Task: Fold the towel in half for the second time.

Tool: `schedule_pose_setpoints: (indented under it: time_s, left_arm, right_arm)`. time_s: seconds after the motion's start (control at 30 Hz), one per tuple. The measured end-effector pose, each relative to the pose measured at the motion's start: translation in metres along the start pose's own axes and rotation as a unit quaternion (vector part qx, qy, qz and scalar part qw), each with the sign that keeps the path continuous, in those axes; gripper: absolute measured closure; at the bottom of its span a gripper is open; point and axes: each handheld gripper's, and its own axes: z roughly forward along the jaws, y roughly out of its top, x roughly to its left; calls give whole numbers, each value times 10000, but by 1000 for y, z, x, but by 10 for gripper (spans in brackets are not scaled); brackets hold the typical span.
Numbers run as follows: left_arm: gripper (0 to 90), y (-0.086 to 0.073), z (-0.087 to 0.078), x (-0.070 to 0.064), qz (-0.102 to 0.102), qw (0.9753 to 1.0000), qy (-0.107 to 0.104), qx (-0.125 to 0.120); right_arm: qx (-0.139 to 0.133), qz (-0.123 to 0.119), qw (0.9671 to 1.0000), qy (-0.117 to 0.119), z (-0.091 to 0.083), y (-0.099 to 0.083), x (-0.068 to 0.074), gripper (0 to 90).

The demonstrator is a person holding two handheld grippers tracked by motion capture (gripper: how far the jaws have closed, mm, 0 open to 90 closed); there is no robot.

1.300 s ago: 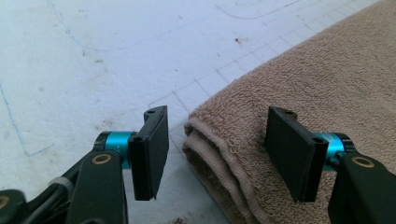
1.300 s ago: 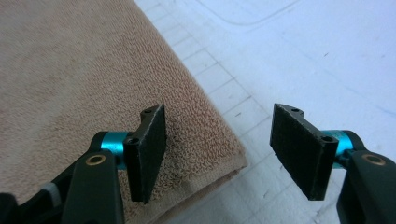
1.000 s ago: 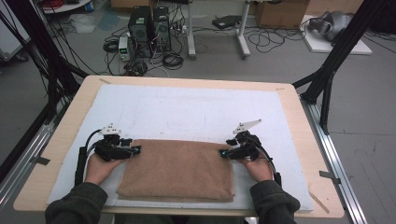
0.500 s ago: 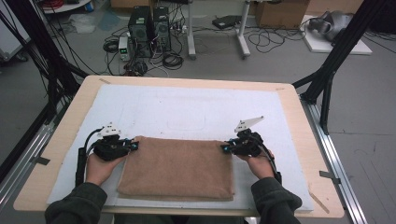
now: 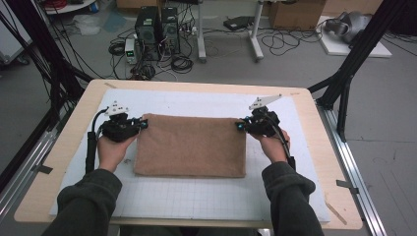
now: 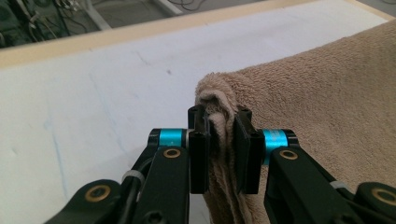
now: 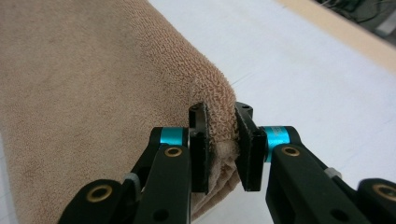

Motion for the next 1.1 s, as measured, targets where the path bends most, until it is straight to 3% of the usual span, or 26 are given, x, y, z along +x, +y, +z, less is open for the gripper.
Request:
schedule_pose_setpoints:
  time_s: [0.07,0.1,0.13,0.2,0.23,0.43,0.53,0.7,0.77,0.83,0.9,1.03,1.1]
  left_arm:
    - [761,8,9,5,-68,9998,180,-114]
    - [708,11,14,7,-97,9994,327,-78]
    - [648,12,16,10,-137,9988,475,-57]
    - [561,9,15,16,-321,9984,465,-37]
    - [541,6,14,16,-307,9986,435,8]
    - [543,-21,0,7,-83,9997,21,215]
    - [543,-37,-7,-3,177,9990,-46,401]
    - [568,-60,-20,-16,306,9977,-284,526]
    - [581,-69,-25,-19,383,9974,-301,524]
    - [587,-75,-25,-20,520,9955,-256,754]
    - [581,-81,-25,-20,608,9942,-204,869]
    - [574,-90,-23,-16,422,9944,-248,939]
    - [574,-90,-23,-16,474,9939,-235,962]
  right_arm:
    - [-66,54,9999,-139,3,10,-9,713]
    - [-66,70,9995,-314,6,12,-13,602]
    - [-51,236,9987,-443,10,13,-19,517]
    - [-152,689,9971,-296,12,7,-28,493]
    - [-132,726,9968,-302,14,4,-28,483]
    - [153,591,9981,-30,21,-19,-7,517]
    - [102,565,9983,133,21,-28,7,533]
    - [179,325,9985,412,21,-37,34,528]
    - [209,229,9986,439,20,-41,43,520]
    - [154,231,9985,479,19,-46,47,511]
    - [144,368,9977,552,21,-52,49,495]
    - [396,395,9970,529,30,-63,53,489]
    - [433,320,9974,473,32,-65,54,492]
